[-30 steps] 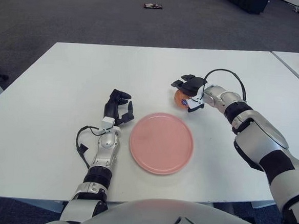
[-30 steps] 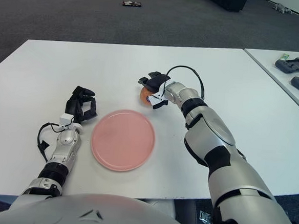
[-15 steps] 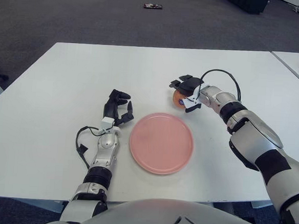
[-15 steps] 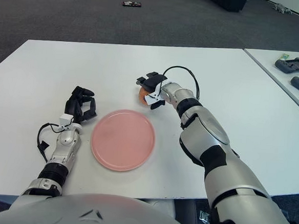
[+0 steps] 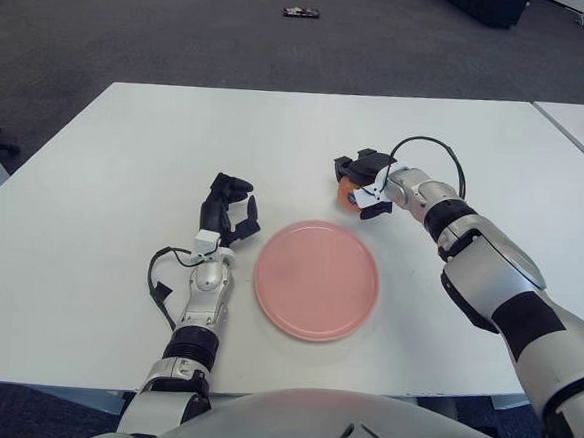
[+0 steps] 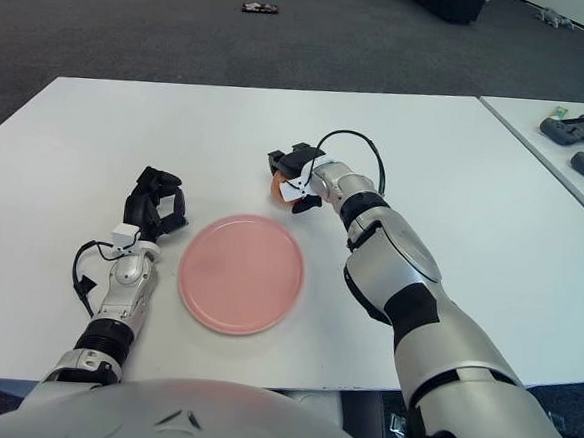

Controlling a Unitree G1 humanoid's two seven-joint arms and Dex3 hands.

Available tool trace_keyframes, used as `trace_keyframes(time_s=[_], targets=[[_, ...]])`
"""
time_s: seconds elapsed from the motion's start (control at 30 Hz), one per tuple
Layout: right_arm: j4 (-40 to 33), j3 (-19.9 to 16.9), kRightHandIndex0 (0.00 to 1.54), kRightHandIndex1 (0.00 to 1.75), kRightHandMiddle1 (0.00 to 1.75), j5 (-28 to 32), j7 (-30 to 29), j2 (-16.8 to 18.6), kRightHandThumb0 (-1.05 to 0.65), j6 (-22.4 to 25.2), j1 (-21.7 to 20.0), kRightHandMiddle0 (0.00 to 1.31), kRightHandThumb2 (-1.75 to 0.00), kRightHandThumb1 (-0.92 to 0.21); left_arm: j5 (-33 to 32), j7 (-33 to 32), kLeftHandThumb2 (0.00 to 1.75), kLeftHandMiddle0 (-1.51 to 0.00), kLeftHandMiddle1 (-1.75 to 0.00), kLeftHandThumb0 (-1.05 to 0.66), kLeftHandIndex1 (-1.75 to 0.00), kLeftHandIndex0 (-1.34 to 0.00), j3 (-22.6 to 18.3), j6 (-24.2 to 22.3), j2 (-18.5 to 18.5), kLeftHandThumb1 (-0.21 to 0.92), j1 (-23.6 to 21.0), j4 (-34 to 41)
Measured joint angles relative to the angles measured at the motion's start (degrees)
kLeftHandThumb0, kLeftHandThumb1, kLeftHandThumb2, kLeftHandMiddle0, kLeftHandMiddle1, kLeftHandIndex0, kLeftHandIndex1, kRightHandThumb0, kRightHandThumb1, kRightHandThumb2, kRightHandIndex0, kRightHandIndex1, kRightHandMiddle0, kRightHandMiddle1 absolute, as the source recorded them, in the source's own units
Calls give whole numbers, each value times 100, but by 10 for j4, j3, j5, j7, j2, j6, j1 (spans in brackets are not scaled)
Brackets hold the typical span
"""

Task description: Put the apple into the plate.

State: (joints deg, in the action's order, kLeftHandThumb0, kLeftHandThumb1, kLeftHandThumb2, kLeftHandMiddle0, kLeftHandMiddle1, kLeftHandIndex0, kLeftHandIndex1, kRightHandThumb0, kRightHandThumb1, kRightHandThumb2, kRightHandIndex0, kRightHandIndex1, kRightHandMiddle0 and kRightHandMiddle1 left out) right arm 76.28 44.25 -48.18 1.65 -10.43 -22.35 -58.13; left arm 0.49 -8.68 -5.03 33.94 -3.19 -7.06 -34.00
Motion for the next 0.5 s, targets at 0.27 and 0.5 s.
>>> trace_keyframes(time_s=[0.27, 0.5], targets=[[1, -6, 74, 173, 175, 2, -12, 4, -1, 10, 4, 46, -150, -16, 0, 0, 116, -84, -175, -44, -175, -50, 0, -9, 0, 45, 7, 11], [3, 9, 87, 169, 175, -8, -63, 5, 0, 11, 9, 60, -165, -1, 2, -1, 112, -85, -175, -43, -175, -48, 0, -21, 0, 48, 13, 21]])
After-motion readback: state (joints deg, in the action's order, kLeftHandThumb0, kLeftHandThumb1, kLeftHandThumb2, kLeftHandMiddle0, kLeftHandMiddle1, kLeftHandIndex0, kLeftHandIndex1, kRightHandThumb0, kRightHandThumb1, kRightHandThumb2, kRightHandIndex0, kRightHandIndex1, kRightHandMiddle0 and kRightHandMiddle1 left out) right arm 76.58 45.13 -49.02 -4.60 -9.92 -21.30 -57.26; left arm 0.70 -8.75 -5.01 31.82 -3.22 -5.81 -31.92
